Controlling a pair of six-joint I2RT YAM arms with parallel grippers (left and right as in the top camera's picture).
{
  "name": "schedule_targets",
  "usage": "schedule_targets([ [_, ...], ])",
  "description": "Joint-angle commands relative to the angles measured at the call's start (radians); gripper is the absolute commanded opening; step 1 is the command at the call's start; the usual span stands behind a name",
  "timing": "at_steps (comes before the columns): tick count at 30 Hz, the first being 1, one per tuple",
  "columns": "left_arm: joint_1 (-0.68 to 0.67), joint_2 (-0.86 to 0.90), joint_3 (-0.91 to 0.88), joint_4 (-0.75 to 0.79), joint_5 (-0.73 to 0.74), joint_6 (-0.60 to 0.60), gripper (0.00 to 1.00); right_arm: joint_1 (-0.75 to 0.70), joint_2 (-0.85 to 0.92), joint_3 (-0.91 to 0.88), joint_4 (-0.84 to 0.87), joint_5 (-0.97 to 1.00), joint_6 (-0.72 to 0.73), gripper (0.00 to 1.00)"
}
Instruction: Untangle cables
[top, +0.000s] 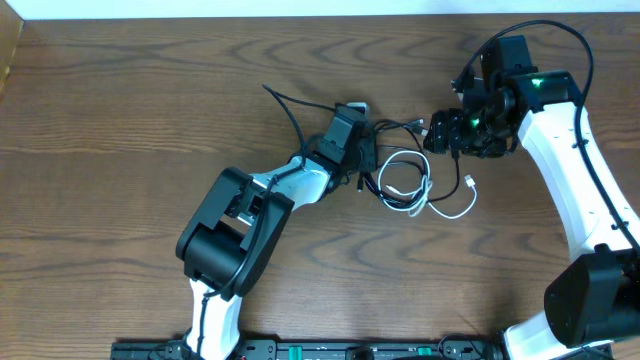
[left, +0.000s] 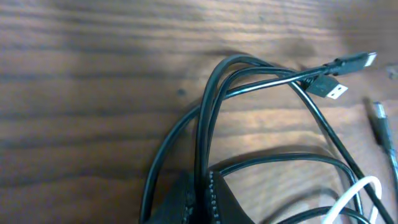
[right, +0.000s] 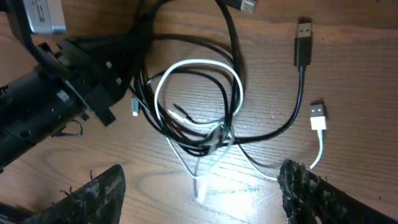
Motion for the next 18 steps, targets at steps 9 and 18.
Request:
schedule_targets([
  [9,0.115,-0.383,0.001,-0.028,0.459,-0.328,0.07,0.003,-0.002,0.012,0.032,-0.178,-0.120,0.76],
  [18,0.160,-0.529,0.001,-0.023,0.564,-0.394,0.07,0.021,-0.002,0.012,0.021,-0.249,-0.223,0.75],
])
